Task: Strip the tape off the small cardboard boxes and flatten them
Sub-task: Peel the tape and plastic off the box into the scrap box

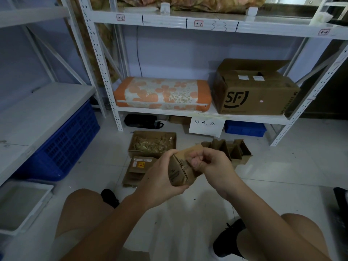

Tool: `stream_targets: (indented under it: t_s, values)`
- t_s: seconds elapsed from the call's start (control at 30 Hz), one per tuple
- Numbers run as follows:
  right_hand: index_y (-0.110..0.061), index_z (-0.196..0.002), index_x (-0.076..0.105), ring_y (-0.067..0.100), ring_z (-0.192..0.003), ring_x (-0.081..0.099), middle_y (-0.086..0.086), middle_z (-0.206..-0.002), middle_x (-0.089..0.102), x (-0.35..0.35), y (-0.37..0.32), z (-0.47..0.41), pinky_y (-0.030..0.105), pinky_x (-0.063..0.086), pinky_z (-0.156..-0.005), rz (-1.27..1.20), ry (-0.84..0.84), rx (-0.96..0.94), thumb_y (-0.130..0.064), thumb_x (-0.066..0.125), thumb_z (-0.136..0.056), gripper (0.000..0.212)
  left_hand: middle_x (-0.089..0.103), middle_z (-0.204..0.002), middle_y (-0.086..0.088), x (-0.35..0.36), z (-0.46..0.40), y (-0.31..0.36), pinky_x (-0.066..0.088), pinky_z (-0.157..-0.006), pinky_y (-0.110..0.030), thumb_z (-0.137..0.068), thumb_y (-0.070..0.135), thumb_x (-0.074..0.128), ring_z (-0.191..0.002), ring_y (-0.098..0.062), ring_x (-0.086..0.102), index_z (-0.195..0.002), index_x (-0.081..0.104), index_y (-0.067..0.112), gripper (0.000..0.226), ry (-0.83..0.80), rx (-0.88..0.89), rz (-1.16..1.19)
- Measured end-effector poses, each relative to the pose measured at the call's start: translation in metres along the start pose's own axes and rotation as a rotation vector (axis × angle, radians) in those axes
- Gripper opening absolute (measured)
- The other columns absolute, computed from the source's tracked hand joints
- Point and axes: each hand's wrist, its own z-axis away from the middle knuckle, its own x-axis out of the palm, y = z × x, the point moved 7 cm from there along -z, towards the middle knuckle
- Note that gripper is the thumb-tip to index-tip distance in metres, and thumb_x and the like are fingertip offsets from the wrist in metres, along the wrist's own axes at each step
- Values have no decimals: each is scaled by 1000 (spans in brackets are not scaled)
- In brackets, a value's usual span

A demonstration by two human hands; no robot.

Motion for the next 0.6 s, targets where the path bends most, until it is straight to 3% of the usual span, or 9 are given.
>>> stream_targets:
  t_s: [0.07, 0.13, 0.23, 0.3, 0.4, 0.47, 0.6]
  values:
    - [-27, -95, 71, 10, -88, 64, -3, -94, 68, -7, -6, -2, 25, 57, -80, 120, 85, -56, -9, 63, -97, 20, 52, -129, 26, -2, 1, -1, 56, -93, -32, -67, 53, 92, -116, 1, 57, -143, 25, 53, 101, 9, -14, 46]
    - [-28, -97, 73, 2, -89, 59, -13, -99, 63, -9, -17, -2, 13, 48, -79, 401, 173, -209, -9, 66, -95, 20, 51, -126, 31, -2, 0, 2, 57, -93, -32, -65, 54, 91, -115, 3, 57, -141, 26, 57, 99, 14, -19, 71]
    - [-18, -99, 78, 13, -89, 59, -4, -98, 63, 5, -25, 2, 22, 49, -77, 689, 168, -448, -3, 74, -86, 20, 53, -125, 28, 0, -2, 5, 57, -93, -35, -65, 53, 90, -114, 2, 58, -140, 25, 57, 100, 6, -23, 87]
    - [-16, -101, 78, 22, -89, 60, 2, -96, 67, 9, -24, 2, 26, 44, -75, 795, 138, -511, -2, 80, -78, 27, 53, -126, 25, 1, -2, 4, 57, -94, -35, -65, 51, 91, -114, 2, 58, -141, 26, 56, 100, 2, -30, 103]
    - [-16, -107, 78, 22, -88, 57, 3, -97, 71, 8, -23, 1, 30, 44, -74, 778, 96, -551, -7, 82, -71, 37, 52, -126, 25, 2, -2, 2, 56, -96, -34, -66, 50, 92, -114, 3, 57, -141, 26, 55, 100, -20, -39, 117]
    - [-17, -111, 76, 13, -89, 52, 0, -99, 73, 9, -26, 7, 23, 44, -75, 727, 60, -589, -16, 74, -69, 43, 52, -126, 25, 4, -1, 1, 56, -96, -34, -67, 50, 92, -114, 3, 58, -139, 25, 55, 99, -35, -51, 125]
    - [-24, -135, 64, 7, -107, 53, -10, -113, 64, 9, -19, 11, 18, 40, -88, 588, 34, -457, -10, 63, -96, 42, 55, -125, 22, 4, -2, -3, 56, -96, -33, -69, 46, 92, -113, 3, 59, -134, 23, 57, 95, -3, -85, 161]
